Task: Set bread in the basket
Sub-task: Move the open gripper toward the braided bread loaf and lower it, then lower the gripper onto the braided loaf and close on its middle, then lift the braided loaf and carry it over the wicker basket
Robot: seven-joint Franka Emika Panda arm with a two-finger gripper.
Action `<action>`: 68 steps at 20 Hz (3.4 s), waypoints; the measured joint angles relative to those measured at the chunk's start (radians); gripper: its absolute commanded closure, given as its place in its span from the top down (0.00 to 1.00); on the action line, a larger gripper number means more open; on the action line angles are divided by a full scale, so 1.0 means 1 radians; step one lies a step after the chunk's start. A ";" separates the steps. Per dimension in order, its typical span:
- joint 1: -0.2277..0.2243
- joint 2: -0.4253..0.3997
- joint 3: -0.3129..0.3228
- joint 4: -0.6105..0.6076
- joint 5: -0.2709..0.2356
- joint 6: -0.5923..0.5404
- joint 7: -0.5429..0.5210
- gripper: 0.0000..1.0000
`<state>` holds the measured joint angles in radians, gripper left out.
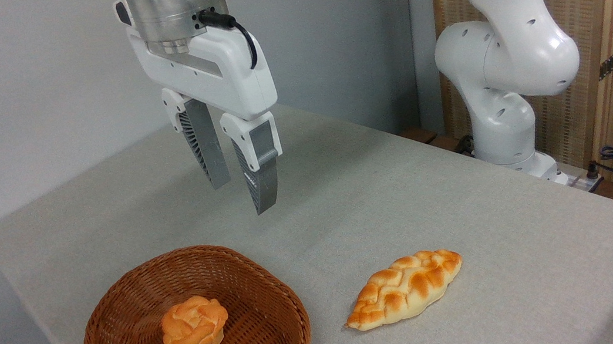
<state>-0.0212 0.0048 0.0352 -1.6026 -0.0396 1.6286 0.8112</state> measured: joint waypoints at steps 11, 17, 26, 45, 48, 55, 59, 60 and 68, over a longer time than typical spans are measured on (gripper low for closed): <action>0.000 -0.002 0.010 -0.017 0.000 -0.019 0.000 1.00; 0.004 -0.089 0.017 -0.239 0.092 0.035 0.051 1.00; 0.055 -0.247 0.052 -0.654 0.180 0.283 0.333 1.00; 0.055 -0.209 0.079 -0.743 0.281 0.362 0.376 0.43; 0.055 -0.208 0.079 -0.743 0.281 0.362 0.376 0.43; 0.054 -0.201 0.079 -0.743 0.281 0.362 0.376 0.35; 0.054 -0.201 0.079 -0.743 0.281 0.362 0.376 0.33; 0.054 -0.201 0.079 -0.743 0.281 0.361 0.376 0.30; 0.045 -0.198 0.079 -0.613 0.223 0.197 0.385 0.30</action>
<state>0.0239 -0.1936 0.1140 -2.2153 0.1835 1.8260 1.1958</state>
